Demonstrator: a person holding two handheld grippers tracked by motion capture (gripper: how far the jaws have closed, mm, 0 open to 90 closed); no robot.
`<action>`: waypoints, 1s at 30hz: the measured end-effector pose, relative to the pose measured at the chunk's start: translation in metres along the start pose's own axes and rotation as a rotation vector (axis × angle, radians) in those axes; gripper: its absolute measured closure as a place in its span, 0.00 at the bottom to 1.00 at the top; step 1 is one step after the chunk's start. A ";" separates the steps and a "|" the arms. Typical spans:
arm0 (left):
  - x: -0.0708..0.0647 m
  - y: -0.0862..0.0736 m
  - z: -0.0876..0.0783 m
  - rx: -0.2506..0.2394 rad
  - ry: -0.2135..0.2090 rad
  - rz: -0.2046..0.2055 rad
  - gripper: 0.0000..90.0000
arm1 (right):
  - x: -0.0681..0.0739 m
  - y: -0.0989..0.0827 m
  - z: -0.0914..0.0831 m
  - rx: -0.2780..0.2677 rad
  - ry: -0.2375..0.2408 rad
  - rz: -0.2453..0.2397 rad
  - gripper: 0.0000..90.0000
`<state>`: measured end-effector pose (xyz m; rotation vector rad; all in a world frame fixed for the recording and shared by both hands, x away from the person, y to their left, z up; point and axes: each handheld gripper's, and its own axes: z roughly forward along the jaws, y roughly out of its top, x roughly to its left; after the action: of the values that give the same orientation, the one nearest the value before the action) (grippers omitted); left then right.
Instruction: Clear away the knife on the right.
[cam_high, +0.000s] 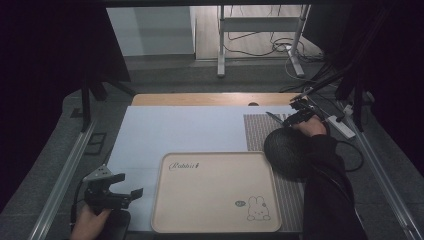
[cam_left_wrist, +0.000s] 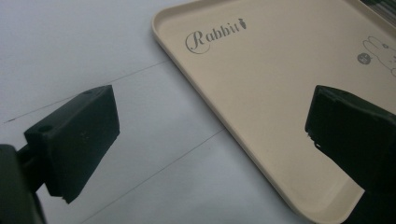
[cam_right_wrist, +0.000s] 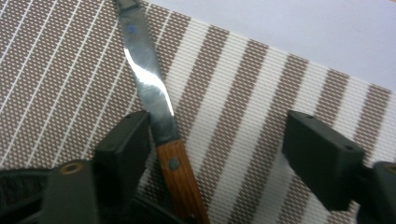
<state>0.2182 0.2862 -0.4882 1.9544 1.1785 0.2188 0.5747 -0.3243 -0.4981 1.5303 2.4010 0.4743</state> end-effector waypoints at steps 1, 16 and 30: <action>0.000 0.000 0.000 0.001 0.001 0.001 0.03 | -0.001 -0.001 -0.001 -0.004 -0.001 0.002 0.32; 0.000 0.000 0.000 0.001 0.001 -0.001 0.03 | -0.020 -0.020 -0.018 0.016 0.003 -0.052 0.86; 0.000 0.000 0.000 0.001 0.001 -0.001 0.03 | -0.037 -0.029 -0.040 0.004 -0.031 -0.052 0.86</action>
<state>0.2183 0.2860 -0.4881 1.9548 1.1808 0.2187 0.5506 -0.3748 -0.4720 1.4622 2.4125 0.4320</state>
